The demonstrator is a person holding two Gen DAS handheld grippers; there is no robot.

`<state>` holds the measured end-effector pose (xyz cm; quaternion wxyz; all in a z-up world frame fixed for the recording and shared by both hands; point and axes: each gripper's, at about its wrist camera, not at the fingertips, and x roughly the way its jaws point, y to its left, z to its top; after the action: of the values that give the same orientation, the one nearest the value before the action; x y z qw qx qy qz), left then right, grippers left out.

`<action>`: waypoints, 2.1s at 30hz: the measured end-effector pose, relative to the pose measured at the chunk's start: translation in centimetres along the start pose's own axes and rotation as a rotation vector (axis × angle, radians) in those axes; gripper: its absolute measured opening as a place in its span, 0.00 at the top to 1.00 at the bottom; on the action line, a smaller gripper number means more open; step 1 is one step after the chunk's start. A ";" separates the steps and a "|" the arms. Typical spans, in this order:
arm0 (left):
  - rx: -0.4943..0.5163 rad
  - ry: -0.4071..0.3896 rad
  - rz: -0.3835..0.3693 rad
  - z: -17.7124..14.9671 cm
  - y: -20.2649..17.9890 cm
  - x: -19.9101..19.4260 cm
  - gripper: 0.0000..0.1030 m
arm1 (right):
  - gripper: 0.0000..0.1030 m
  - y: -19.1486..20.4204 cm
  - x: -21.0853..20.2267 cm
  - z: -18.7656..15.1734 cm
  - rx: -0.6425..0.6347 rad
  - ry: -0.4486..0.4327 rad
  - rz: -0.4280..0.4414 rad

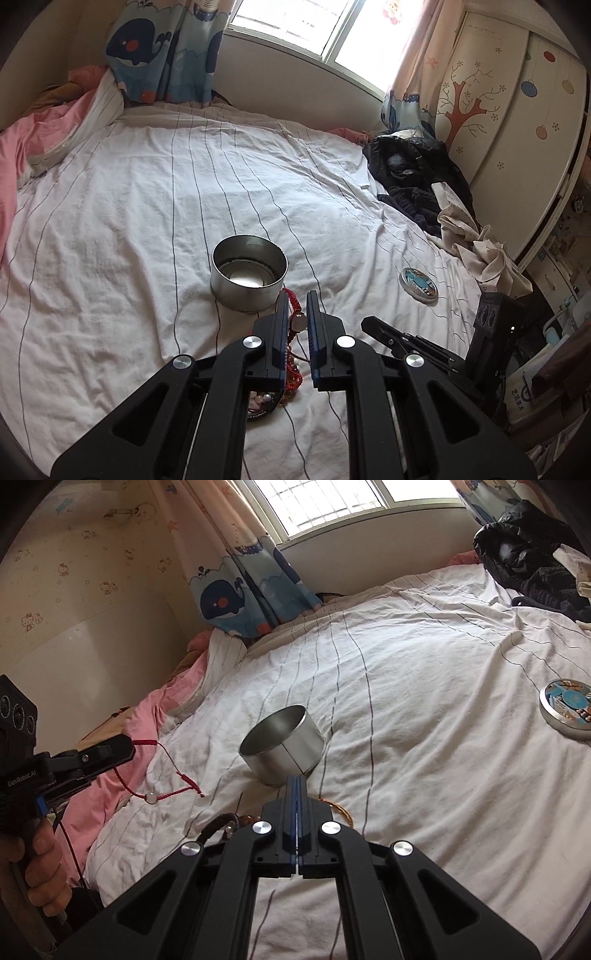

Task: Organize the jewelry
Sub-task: 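Carry the red bracelet into the silver tin with the left tool while the right drops gold, then grasp the black leather bracelet from the pile with the left tool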

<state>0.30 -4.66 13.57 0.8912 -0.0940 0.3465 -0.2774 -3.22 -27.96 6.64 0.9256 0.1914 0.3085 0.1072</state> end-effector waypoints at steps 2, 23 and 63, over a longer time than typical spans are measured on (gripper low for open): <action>0.006 0.001 0.000 0.1 -0.2 0.4 0.91 | 0.99 -0.2 1.3 -0.3 -0.010 0.073 -0.043; -0.039 -0.035 -0.052 1.8 0.6 2.5 0.91 | 0.96 1.2 0.0 2.1 -0.014 0.036 0.094; -0.135 0.050 0.071 1.2 6.6 8.0 0.81 | 0.60 2.5 9.8 5.3 -0.130 0.120 -0.016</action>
<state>8.78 -3.71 7.55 0.8833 -0.1345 0.3895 -0.2238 7.56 -24.11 6.40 0.9168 0.1216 0.3571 0.1311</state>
